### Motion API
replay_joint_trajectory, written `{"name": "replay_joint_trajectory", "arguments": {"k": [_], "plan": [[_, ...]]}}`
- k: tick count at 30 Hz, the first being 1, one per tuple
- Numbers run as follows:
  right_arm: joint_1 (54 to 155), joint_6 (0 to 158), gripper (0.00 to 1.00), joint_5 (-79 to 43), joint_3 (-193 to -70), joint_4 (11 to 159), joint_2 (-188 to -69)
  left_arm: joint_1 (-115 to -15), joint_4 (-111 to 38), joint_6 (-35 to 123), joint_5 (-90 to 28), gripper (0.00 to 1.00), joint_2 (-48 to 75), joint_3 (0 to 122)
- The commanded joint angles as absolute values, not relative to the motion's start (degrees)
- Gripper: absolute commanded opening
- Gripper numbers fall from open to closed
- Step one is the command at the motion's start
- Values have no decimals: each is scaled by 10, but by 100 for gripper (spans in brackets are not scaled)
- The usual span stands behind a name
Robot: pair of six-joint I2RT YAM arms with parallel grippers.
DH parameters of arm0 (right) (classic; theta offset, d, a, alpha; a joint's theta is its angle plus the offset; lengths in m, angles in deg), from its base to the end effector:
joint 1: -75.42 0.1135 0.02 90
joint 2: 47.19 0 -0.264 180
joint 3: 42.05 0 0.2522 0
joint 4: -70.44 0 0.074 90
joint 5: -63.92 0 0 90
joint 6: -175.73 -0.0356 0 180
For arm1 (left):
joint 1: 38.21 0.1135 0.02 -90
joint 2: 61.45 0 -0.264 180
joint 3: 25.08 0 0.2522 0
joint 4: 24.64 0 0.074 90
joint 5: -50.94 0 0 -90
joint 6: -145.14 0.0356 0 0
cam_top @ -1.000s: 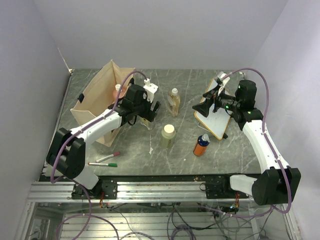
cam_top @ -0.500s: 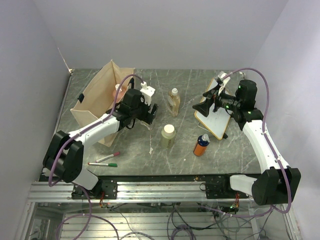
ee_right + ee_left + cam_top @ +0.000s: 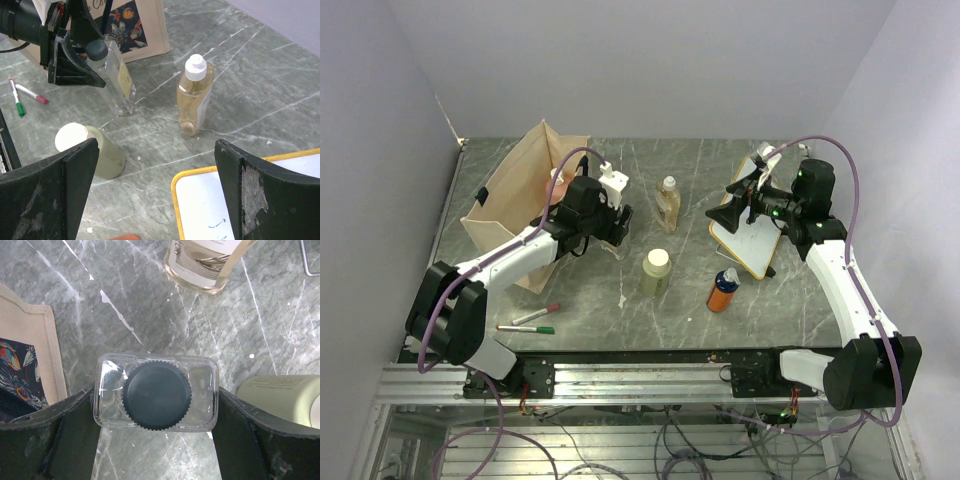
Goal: Place the personal care products into the canvas bag
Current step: Pick up the care product from the center of the board.
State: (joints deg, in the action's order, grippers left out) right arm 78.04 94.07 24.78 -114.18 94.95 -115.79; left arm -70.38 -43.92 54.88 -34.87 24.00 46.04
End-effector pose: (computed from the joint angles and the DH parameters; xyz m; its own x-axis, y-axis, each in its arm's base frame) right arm 0.2639 0.0397 0.3403 -0.2448 -0.1029 -0.9641 -0.7962 0.5888 0.1393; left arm 0.2819 -0.1804 0.2536 -0.4712 0.2910 -0.8326 0.5804 0.8131 -0.0442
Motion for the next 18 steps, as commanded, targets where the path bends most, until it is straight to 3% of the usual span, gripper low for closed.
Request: {"name": "replay_joint_trajectory", "arguments": {"k": [1,2,3,18], "plan": [[775,936,100,256,-1135,937,-1149,-699,-432,570,-314,22,237,498],[775,936,100,256,-1135,937,-1148,-698,-438,575,-309,11,237,505],[775,936,100,256,-1135,936,-1147,-697,-445,579,-306,7,239,513],[775,934,100,259,-1135,936,-1145,-692,-500,639,-253,7,197,578]]}}
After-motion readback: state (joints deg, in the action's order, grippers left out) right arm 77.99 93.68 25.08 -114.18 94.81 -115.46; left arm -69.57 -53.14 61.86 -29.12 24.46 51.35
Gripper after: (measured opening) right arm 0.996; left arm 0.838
